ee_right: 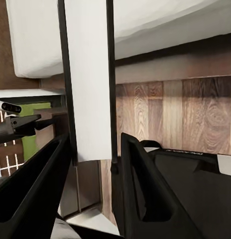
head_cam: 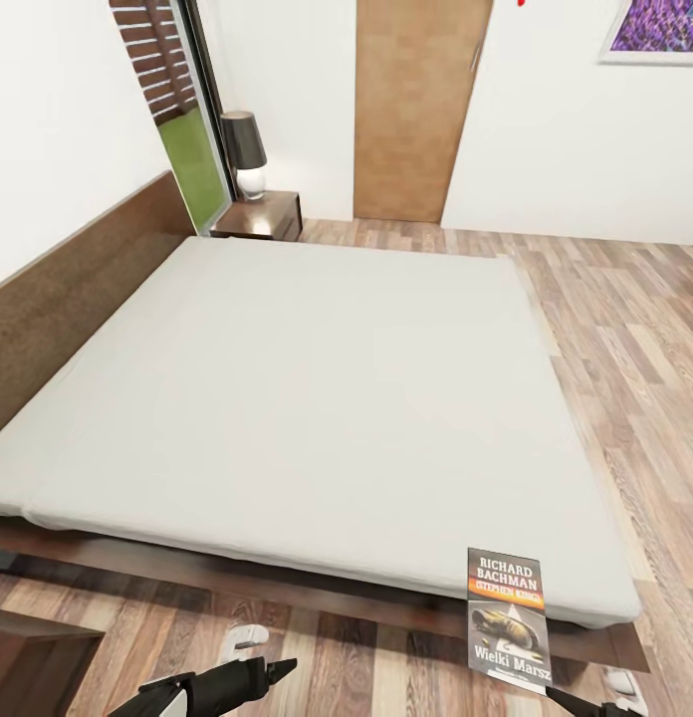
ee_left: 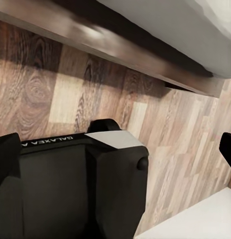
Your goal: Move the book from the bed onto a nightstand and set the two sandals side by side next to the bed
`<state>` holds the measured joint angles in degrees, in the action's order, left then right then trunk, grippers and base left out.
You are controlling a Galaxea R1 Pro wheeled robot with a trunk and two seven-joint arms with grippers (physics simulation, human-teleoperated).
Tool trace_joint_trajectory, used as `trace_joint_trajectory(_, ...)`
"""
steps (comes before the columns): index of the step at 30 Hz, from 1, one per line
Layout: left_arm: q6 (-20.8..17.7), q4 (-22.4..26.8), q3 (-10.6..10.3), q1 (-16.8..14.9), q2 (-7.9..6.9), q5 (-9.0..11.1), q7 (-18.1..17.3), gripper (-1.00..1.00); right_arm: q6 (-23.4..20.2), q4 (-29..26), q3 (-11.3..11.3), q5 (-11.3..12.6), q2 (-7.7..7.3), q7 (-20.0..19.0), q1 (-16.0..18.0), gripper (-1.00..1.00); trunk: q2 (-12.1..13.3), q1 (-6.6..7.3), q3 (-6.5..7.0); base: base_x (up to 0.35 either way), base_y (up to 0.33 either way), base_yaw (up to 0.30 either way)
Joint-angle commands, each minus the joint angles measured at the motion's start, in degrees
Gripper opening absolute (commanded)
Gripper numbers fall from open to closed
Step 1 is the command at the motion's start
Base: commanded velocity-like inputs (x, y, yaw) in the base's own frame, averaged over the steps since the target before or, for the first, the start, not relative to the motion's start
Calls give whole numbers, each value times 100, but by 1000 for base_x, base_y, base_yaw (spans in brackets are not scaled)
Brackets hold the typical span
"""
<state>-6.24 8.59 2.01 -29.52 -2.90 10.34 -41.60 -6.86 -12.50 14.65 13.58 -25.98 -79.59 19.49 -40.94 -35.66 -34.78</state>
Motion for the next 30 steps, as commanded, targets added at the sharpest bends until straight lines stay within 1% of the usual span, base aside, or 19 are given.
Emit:
trace_joint_trajectory(1,-58,2,19,-1,0,30,-24,100,-59,2,-23,48,-3,-12,2,-100,37,21,14,0,0,0)
trace_joint_trajectory(30,-59,2,19,-1,0,30,-21,100,-55,10,-21,48,-3,-18,2,-100,1200,658,534,0,0,0)
